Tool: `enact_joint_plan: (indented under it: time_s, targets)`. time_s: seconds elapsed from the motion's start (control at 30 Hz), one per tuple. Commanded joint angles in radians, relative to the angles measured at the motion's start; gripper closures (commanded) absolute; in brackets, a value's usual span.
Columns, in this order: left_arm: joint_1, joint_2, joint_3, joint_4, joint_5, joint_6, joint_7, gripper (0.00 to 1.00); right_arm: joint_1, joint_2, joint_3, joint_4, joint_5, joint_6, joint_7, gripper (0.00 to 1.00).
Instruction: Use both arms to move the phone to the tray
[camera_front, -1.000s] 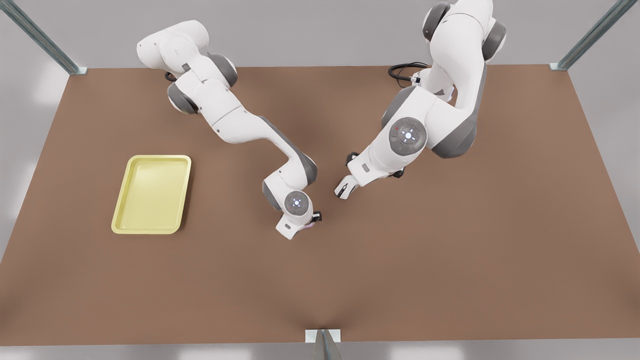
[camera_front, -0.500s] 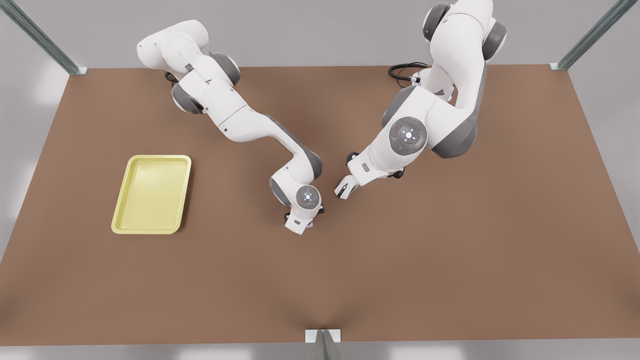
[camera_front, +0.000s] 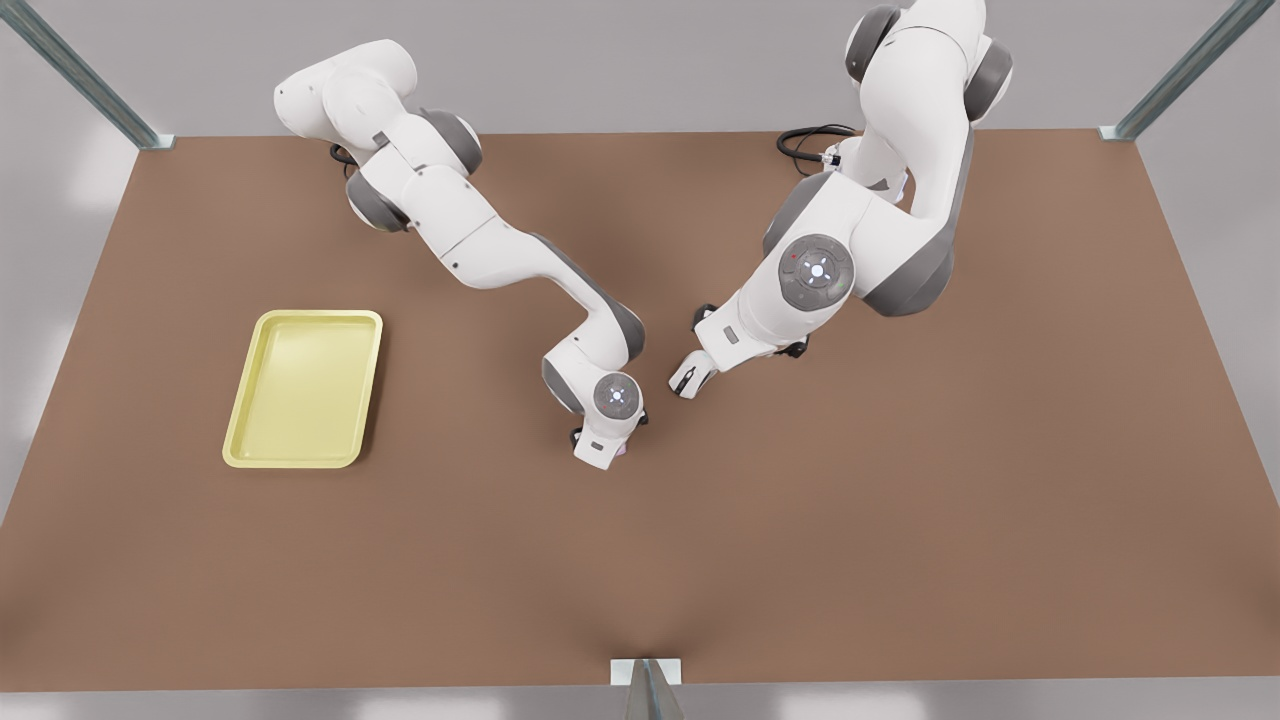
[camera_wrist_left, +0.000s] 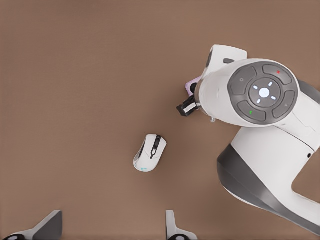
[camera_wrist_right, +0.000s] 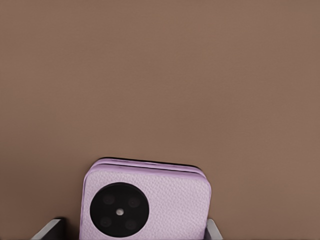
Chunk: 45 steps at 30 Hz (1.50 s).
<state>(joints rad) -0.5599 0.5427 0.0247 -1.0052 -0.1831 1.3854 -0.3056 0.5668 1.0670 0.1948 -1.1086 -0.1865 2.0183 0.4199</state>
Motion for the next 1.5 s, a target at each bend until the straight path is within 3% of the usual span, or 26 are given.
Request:
enact_joint_plan:
  time_s: [0.0,0.07,0.1,0.33,0.47,0.53,0.7,0.77,0.87,0.97,1.0,1.17,1.23,1.3,1.4,1.43,1.47]
  targets:
    - [0.0,-0.001,0.0,0.0,0.001,0.004,0.005,0.0,-0.001,-0.001,0.0,-0.001,-0.001,0.017,-0.039,0.04]
    - [0.0,-0.001,0.0,0.0,0.001,0.006,0.005,0.0,-0.001,-0.002,0.0,-0.001,-0.001,0.016,-0.041,0.21]
    - [0.0,-0.001,0.0,0.0,0.001,0.004,0.005,0.0,-0.001,-0.002,0.0,-0.001,-0.001,0.016,-0.041,0.23]
    - [0.0,-0.001,0.0,0.0,0.001,0.006,0.005,0.0,-0.01,-0.016,0.0,0.004,0.002,0.013,-0.044,0.23]
    - [0.0,-0.001,0.0,0.0,0.001,0.006,0.005,0.0,-0.131,-0.151,-0.003,-0.031,0.002,-0.079,-0.085,0.22]
    - [0.0,-0.001,0.0,0.0,0.001,0.006,0.005,0.0,-0.24,-0.303,-0.001,-0.241,0.002,-0.036,-0.102,0.21]
    - [0.0,-0.012,0.003,0.013,0.01,0.006,0.006,0.0,-0.475,-0.654,0.0,-0.85,0.009,0.281,-0.363,0.21]
    - [0.009,-0.056,0.027,0.008,0.027,-0.008,0.01,0.0,-0.623,-0.729,0.0,-0.999,0.019,0.376,-0.53,0.21]
    - [0.044,-0.066,0.041,0.007,0.099,-0.02,0.011,0.0,-0.78,-0.737,0.0,-1.091,0.021,0.485,-0.71,0.2]
    - [0.115,-0.076,0.041,0.008,0.102,-0.051,0.023,0.0,-0.855,-0.713,0.0,-1.099,0.021,0.485,-0.78,0.15]
    - [0.117,-0.076,0.041,0.008,0.105,-0.054,0.023,0.0,-0.869,-0.699,-0.001,-1.093,0.021,0.479,-0.78,0.0]
    - [0.15,-0.076,0.038,0.008,0.096,-0.092,0.022,0.0,-0.869,-0.706,0.0,-1.012,0.021,0.389,-0.777,0.0]
    - [0.15,-0.076,0.04,0.01,0.096,-0.094,0.022,0.0,-0.844,-0.707,0.002,-0.627,0.033,-0.056,-0.767,0.0]
    - [0.15,-0.078,0.04,0.008,0.097,-0.1,0.022,0.0,-0.838,-0.714,0.006,-0.409,0.067,-0.225,-0.757,0.0]
    - [0.15,-0.078,0.041,0.01,0.097,-0.1,0.022,0.0,-0.838,-0.828,0.075,-0.412,0.067,-0.306,-0.575,0.0]
    - [0.15,-0.078,0.041,0.008,0.097,-0.102,0.022,0.0,-0.803,-0.82,0.072,-0.407,0.068,-0.374,-0.49,0.0]
    - [0.15,-0.078,0.041,0.01,0.096,-0.102,0.022,0.0,-0.768,-0.848,0.006,-0.424,0.136,-0.458,-0.48,0.0]
